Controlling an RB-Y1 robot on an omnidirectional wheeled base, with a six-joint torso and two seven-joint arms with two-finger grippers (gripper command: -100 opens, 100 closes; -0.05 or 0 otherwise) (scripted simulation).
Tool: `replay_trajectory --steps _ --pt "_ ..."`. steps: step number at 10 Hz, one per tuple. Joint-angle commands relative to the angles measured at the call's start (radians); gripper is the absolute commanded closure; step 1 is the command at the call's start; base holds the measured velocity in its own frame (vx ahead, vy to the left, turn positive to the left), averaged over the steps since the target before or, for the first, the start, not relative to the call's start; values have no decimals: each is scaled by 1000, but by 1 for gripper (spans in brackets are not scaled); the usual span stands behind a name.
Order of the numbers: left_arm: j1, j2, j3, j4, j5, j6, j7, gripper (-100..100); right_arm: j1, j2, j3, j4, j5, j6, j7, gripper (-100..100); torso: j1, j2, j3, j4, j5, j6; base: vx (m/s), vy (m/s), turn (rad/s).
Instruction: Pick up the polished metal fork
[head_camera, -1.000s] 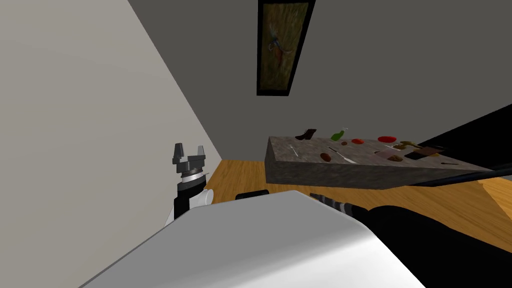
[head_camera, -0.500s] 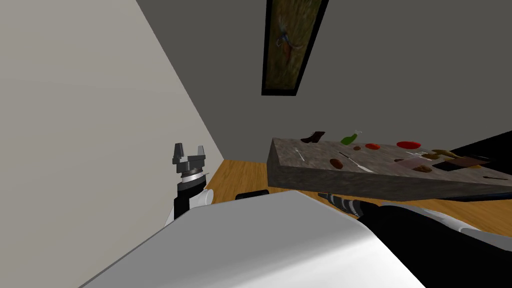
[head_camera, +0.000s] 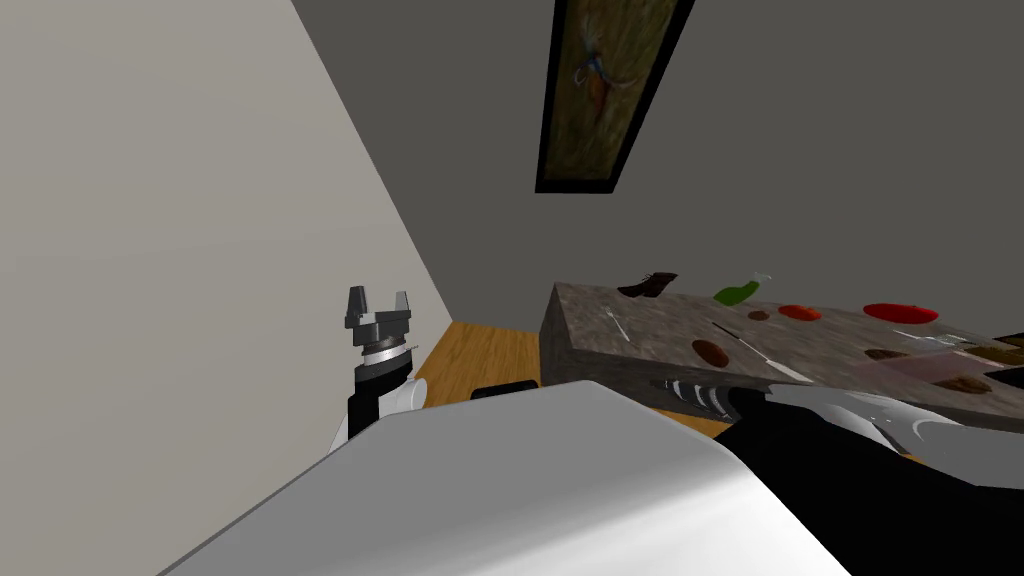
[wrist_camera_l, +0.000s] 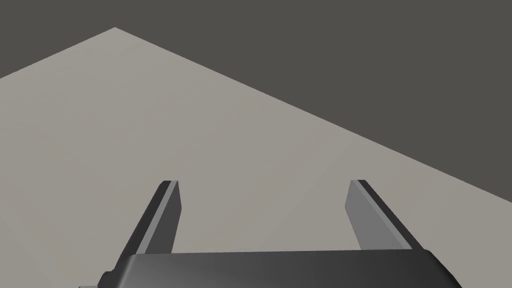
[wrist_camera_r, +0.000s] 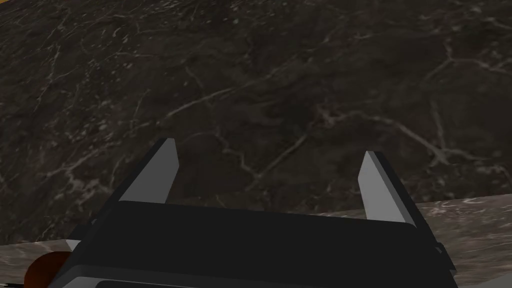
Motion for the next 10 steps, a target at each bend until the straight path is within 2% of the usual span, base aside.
replay_trajectory --steps 1,3,5,8,9,10 --pt "0 0 0 0 0 0 0 0 -5 -49 3 19 -17 3 11 -100 0 0 0 0 0 0 259 -41 195" --pt "0 0 0 0 0 0 0 0 -13 -64 8 23 -24 9 20 -100 -1 -1 -1 0 0 1 177 -48 59" --pt "0 0 0 0 0 0 0 0 -28 -80 18 23 -34 17 38 -100 -3 -1 -1 0 -1 0 267 -64 171" --pt "0 0 0 0 0 0 0 0 -48 -82 31 13 -44 26 58 -100 -8 -6 -4 -2 -2 0 285 -153 124" --pt "0 0 0 0 0 0 0 0 -52 -81 34 9 -45 27 62 -100 -8 -5 -3 -2 -2 1 173 -83 2" --pt "0 0 0 0 0 0 0 0 -54 -81 35 12 -41 26 57 -100 -3 0 0 -1 -2 2 29 12 -39"
